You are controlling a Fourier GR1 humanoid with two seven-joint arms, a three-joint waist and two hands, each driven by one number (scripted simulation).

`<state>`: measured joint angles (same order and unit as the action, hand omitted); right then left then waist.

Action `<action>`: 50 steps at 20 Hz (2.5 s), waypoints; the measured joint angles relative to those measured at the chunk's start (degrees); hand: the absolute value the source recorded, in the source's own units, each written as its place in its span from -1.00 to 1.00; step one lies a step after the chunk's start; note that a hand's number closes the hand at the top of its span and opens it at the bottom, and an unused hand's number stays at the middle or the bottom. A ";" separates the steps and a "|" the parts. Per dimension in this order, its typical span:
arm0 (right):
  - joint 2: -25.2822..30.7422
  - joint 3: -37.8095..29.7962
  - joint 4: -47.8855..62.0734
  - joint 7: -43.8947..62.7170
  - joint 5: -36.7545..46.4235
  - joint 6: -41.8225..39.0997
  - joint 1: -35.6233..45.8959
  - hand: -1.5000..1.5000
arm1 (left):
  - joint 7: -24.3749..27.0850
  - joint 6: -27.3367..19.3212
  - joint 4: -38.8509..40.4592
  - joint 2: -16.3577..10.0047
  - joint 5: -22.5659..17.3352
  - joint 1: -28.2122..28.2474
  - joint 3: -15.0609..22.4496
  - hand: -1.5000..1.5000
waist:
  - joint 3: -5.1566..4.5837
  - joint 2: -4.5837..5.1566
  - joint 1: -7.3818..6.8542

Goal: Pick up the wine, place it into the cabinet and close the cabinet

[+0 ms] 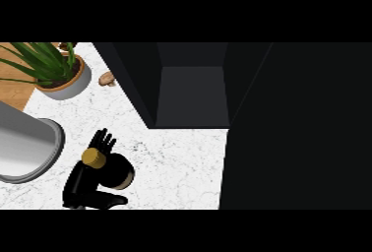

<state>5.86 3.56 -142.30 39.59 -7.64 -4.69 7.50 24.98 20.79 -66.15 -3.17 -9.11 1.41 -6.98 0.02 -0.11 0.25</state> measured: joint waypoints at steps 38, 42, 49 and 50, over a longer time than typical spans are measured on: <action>-1.78 -0.91 0.77 -2.39 0.00 -2.87 -2.71 -1.00 | 4.72 -6.61 -15.55 -1.45 -0.44 0.92 -2.05 1.00 | 0.02 -0.10 -0.29; -1.74 -2.00 0.91 -3.08 -0.16 -3.38 -3.08 -1.00 | -2.95 -7.76 -24.30 0.20 -1.98 2.16 0.68 1.00 | 0.02 -0.09 -0.28; -2.44 -1.20 1.21 -2.29 0.05 -2.56 -1.73 -1.00 | -13.97 -14.84 -36.16 2.54 1.16 1.88 8.88 1.00 | 0.01 -0.04 -0.21; -2.49 -1.30 1.14 -1.97 0.01 -2.30 -1.57 -1.00 | -16.17 -15.55 -37.35 2.67 1.32 1.02 9.69 1.00 | 0.01 -0.04 -0.15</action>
<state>3.37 2.26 -141.16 37.62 -7.62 -7.00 5.93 8.81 5.24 -103.50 -0.50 -7.79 2.43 2.72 0.03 -0.15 0.11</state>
